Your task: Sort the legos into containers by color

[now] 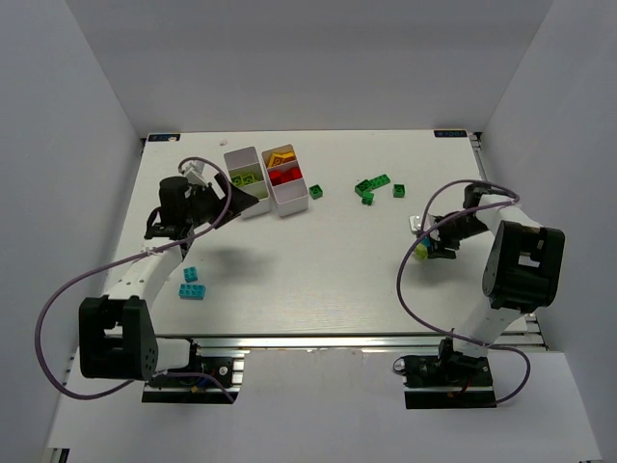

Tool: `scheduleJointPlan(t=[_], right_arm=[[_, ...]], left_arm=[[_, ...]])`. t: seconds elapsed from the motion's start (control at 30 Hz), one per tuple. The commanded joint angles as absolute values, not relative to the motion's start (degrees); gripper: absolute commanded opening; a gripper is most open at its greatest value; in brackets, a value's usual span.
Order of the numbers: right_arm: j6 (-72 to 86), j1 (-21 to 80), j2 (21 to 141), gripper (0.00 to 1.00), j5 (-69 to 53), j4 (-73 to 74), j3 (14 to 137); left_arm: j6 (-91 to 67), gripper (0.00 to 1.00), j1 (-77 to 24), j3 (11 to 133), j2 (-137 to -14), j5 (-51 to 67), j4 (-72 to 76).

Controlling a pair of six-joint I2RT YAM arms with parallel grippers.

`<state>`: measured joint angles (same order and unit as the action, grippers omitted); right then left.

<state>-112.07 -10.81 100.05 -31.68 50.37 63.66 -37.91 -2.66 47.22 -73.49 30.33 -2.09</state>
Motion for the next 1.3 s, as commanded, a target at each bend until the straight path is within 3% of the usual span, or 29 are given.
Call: scheduleJointPlan(t=[0.0,0.2,0.33,0.47,0.8,1.27], right_arm=[[-105.25,-4.34,94.67,0.18,-38.65,53.35,67.41],[-78.61,9.91,89.92,0.05,-43.76,41.42,69.52],[-59.73,20.62,88.68,0.04,-42.72,30.34,70.13],[-50.83,26.97,90.61,0.0,-39.73,24.62,73.38],[-40.87,35.32,94.57,0.0,-35.78,18.02,78.92],[-39.2,37.18,97.91,0.0,-34.98,17.14,82.88]], left_arm=[[-46.04,0.91,-4.21,44.83,-74.7,38.4,8.33],[-46.32,0.9,-11.85,46.67,-79.09,39.72,11.5],[-49.3,0.89,-13.45,46.41,-79.89,39.99,15.64],[-49.83,0.89,-14.06,47.11,-80.42,40.43,16.61],[-50.97,0.88,-15.82,45.88,-80.77,40.17,17.93],[-51.33,0.82,-16.35,45.35,-81.65,41.66,19.16]])
